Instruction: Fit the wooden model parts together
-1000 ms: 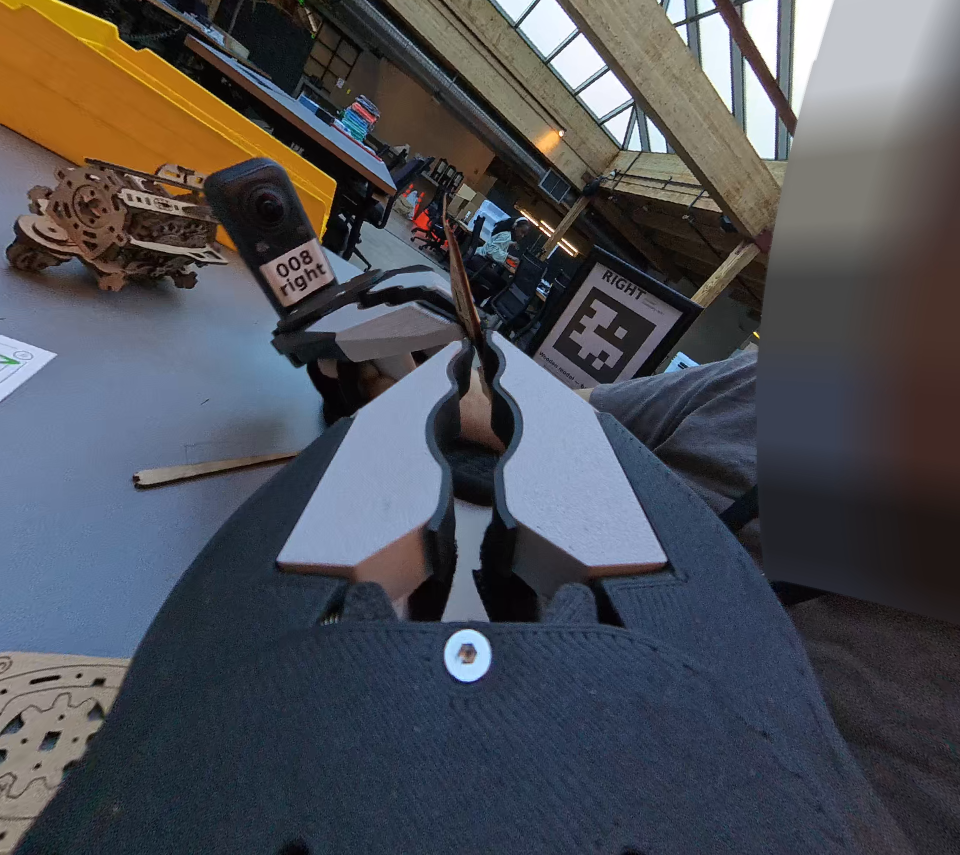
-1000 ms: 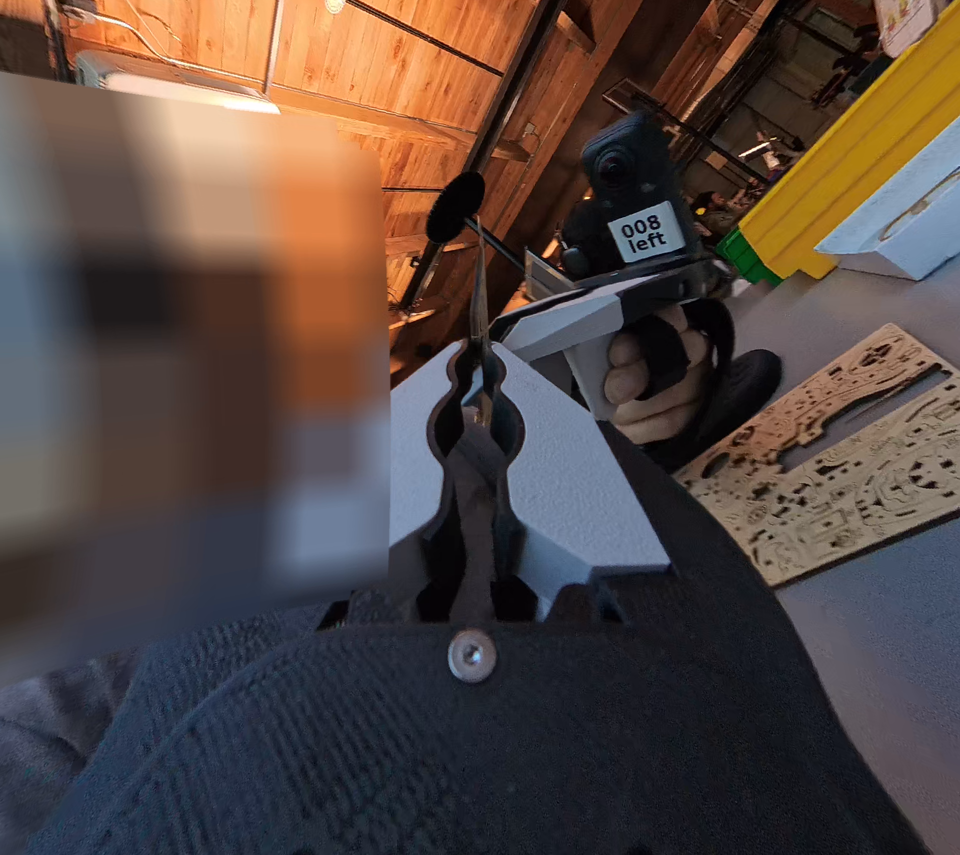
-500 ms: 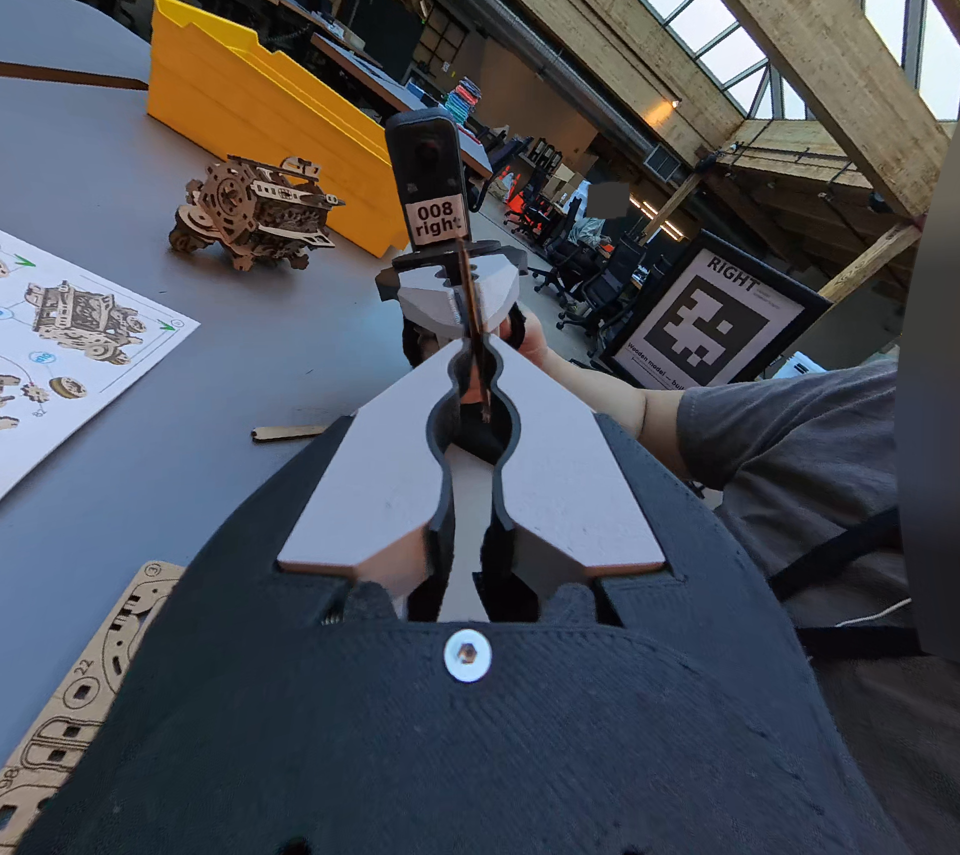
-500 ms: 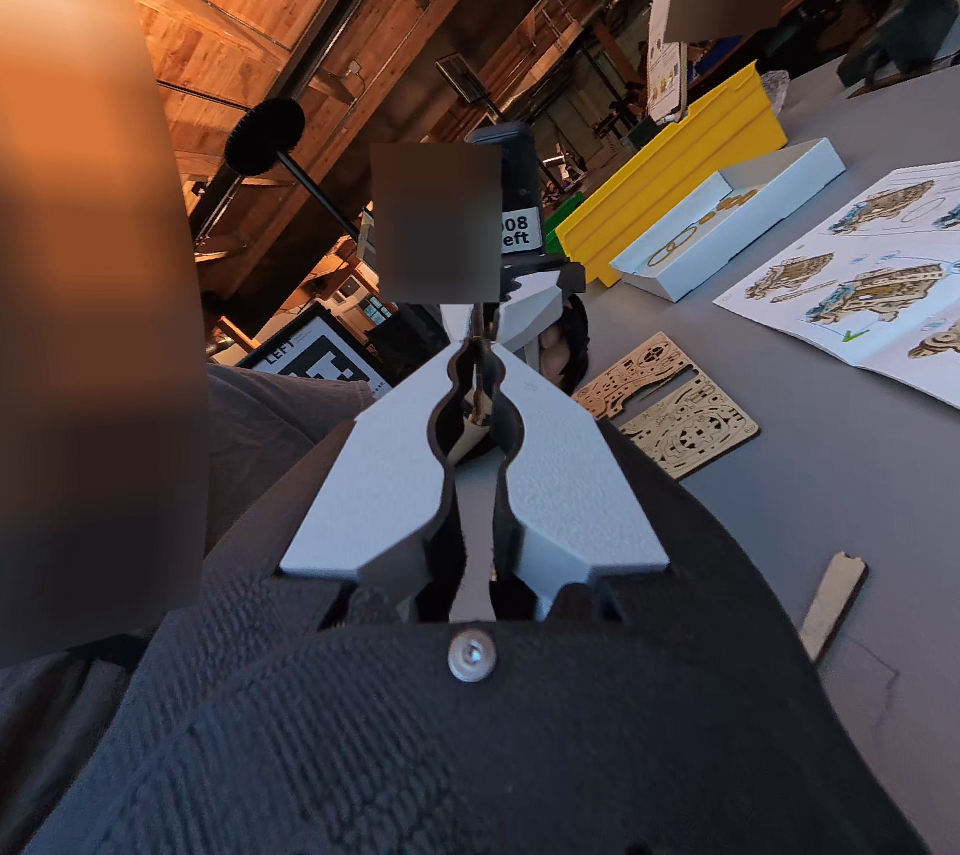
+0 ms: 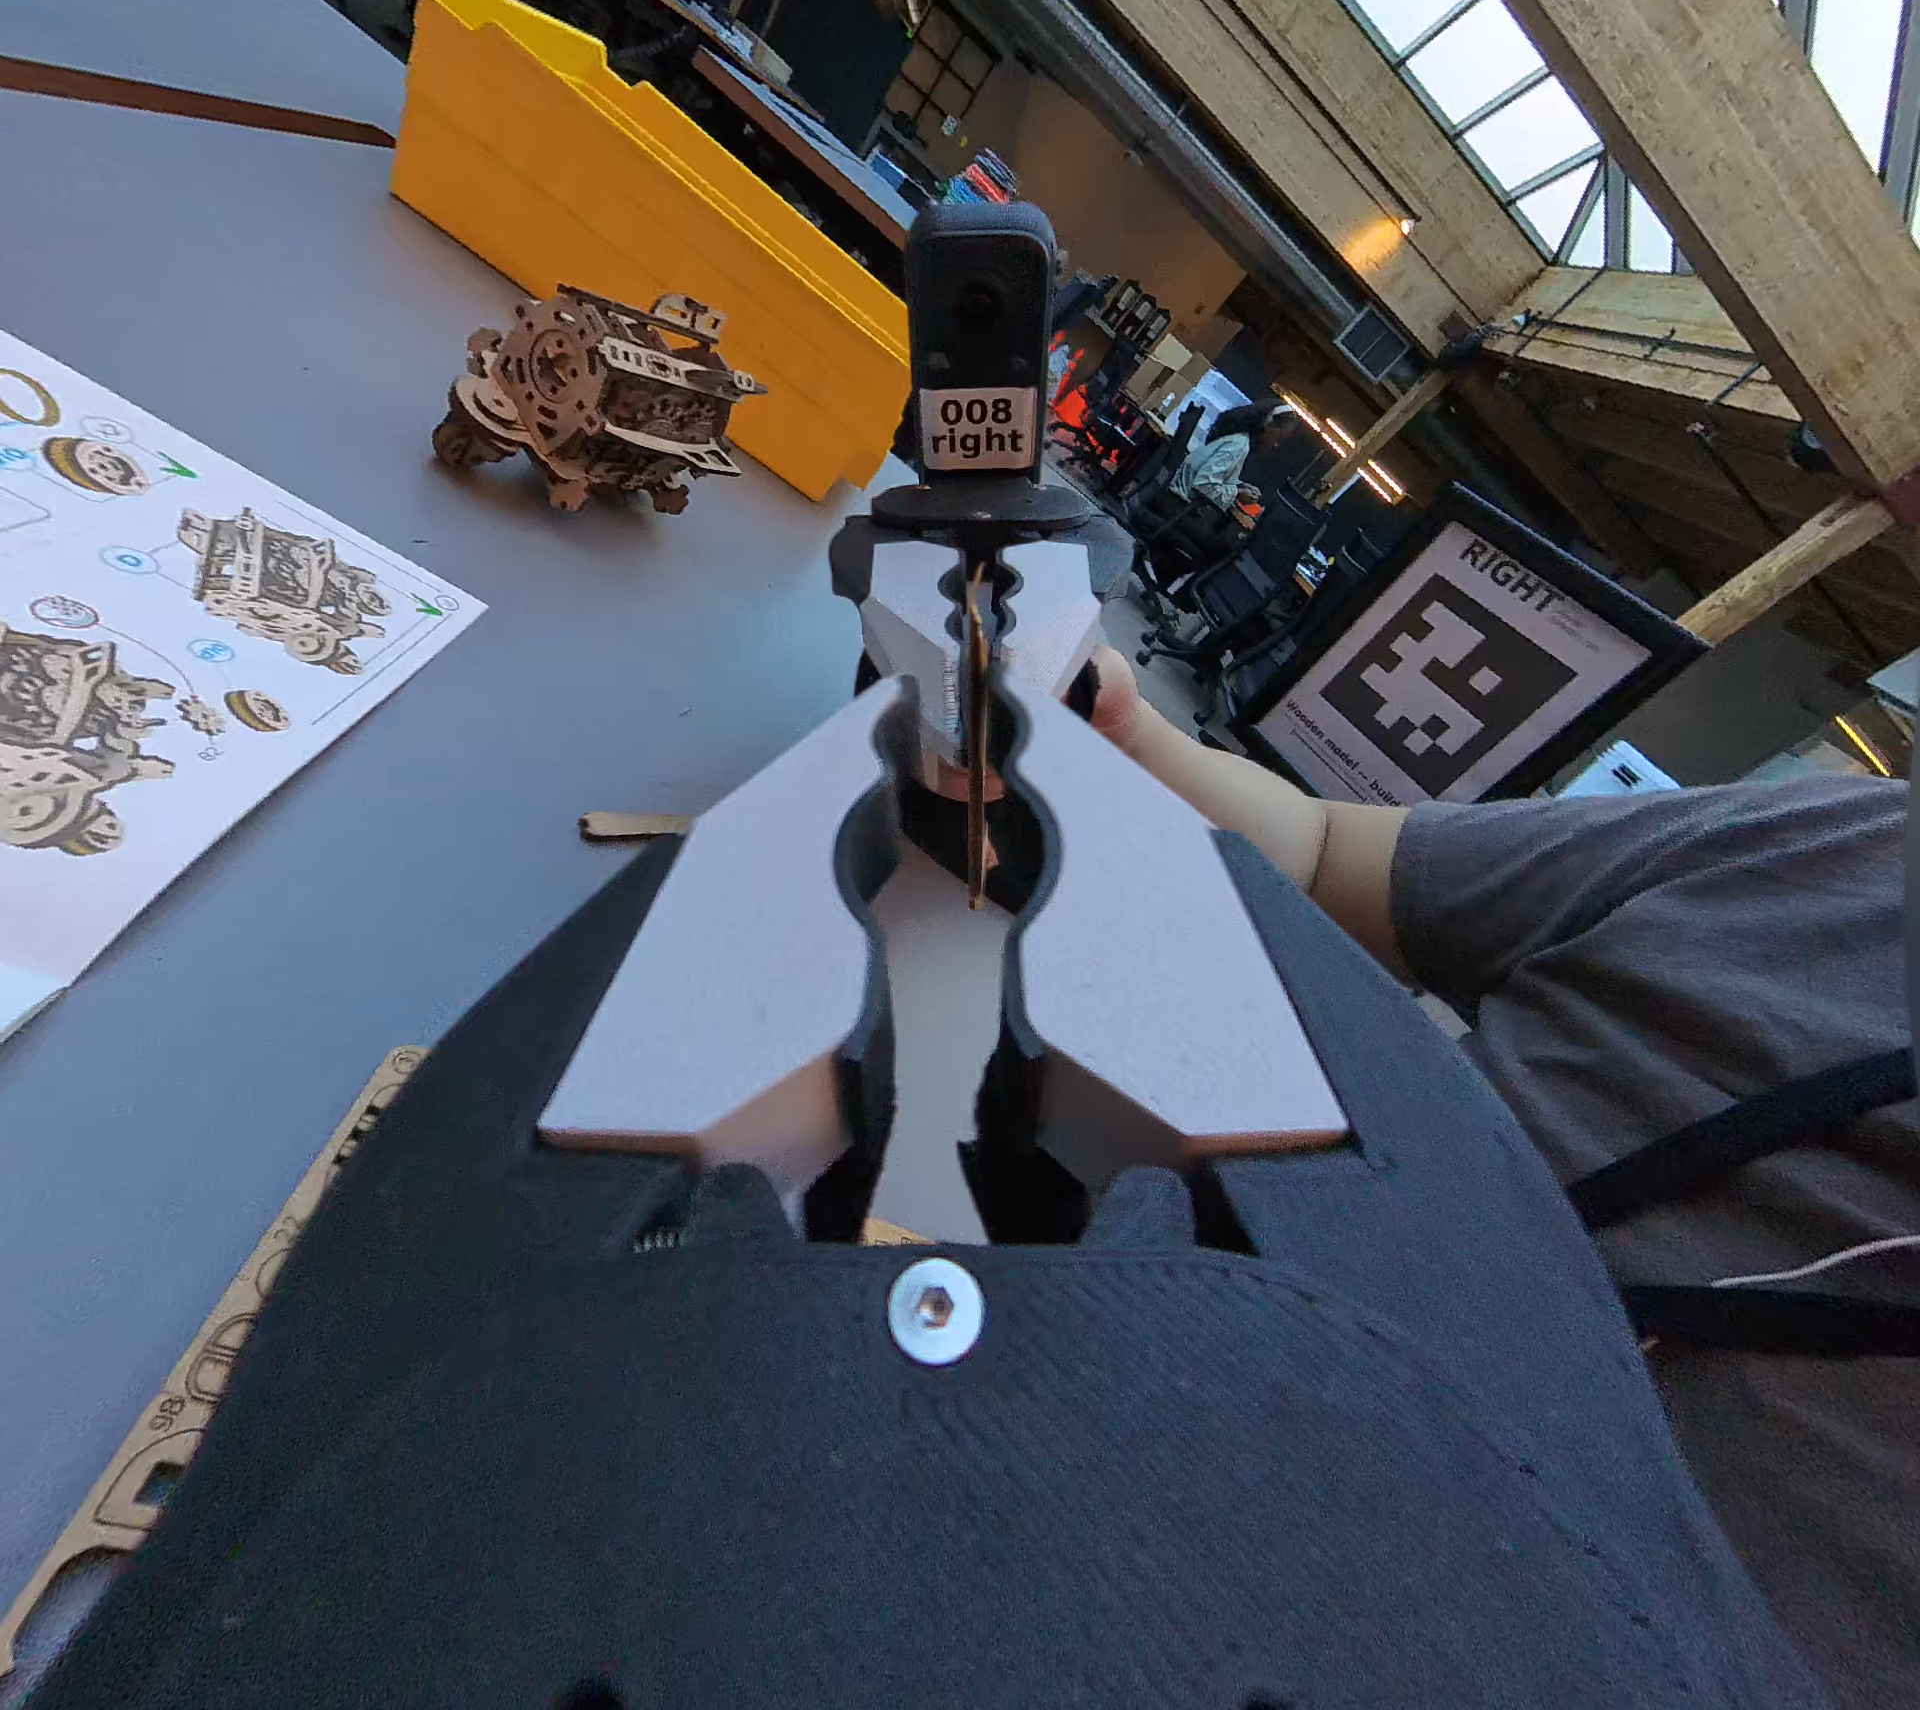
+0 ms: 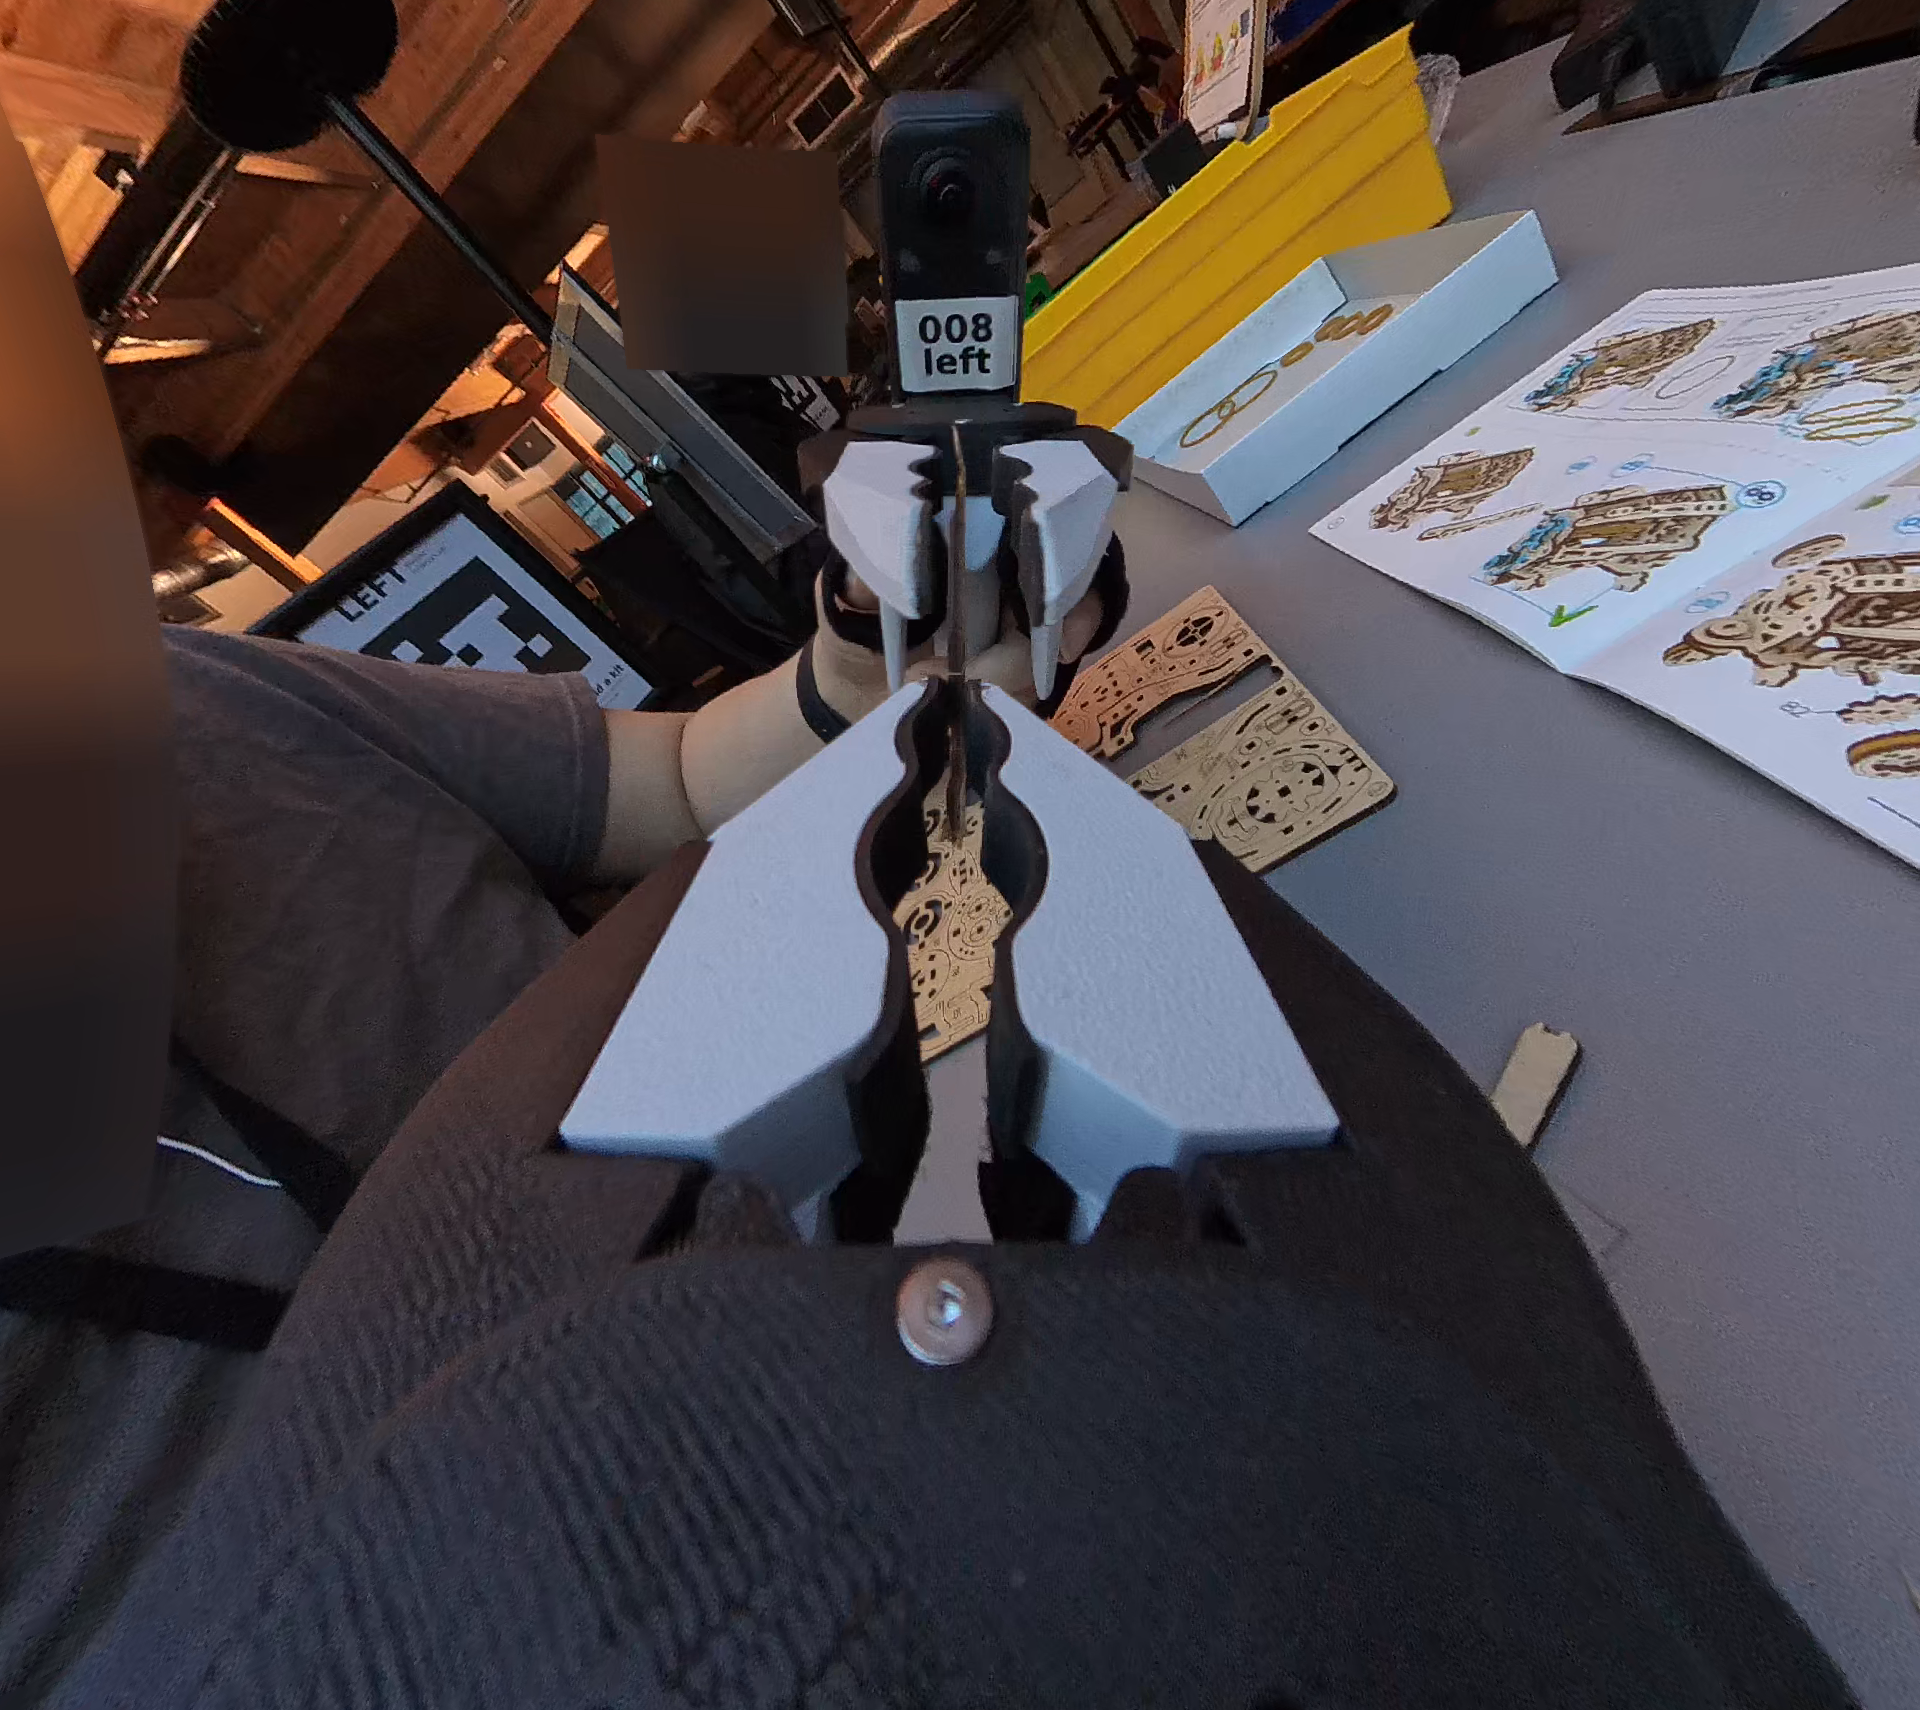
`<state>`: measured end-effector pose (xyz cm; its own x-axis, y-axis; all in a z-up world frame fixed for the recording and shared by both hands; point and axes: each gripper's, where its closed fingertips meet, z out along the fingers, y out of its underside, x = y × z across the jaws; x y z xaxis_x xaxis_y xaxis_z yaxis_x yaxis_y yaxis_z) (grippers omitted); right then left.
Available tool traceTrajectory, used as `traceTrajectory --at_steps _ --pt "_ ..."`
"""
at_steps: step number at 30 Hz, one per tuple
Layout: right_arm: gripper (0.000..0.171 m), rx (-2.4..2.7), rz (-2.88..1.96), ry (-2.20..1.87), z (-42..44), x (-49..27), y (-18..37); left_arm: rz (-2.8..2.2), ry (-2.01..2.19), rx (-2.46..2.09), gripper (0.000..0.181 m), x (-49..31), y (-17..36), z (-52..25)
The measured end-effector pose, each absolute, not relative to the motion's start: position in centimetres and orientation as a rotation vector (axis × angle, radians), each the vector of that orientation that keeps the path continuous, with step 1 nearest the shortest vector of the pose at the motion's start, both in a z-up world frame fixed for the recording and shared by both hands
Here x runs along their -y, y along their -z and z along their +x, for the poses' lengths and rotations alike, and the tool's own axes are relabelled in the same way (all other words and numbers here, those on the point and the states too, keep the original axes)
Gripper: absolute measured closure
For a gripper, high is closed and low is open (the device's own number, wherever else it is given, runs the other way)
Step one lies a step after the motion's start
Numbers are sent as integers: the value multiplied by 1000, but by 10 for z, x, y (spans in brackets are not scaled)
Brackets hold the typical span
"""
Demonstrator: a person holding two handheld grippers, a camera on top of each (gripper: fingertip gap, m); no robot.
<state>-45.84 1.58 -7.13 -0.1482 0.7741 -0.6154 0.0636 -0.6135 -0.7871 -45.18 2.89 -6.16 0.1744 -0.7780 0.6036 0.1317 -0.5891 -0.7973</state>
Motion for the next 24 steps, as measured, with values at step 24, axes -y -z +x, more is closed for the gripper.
traceTrajectory --at_steps 24 --pt "168 1439 -1936 -377 -408 -14 133 -2058 1537 -410 181 -47 113 -470"
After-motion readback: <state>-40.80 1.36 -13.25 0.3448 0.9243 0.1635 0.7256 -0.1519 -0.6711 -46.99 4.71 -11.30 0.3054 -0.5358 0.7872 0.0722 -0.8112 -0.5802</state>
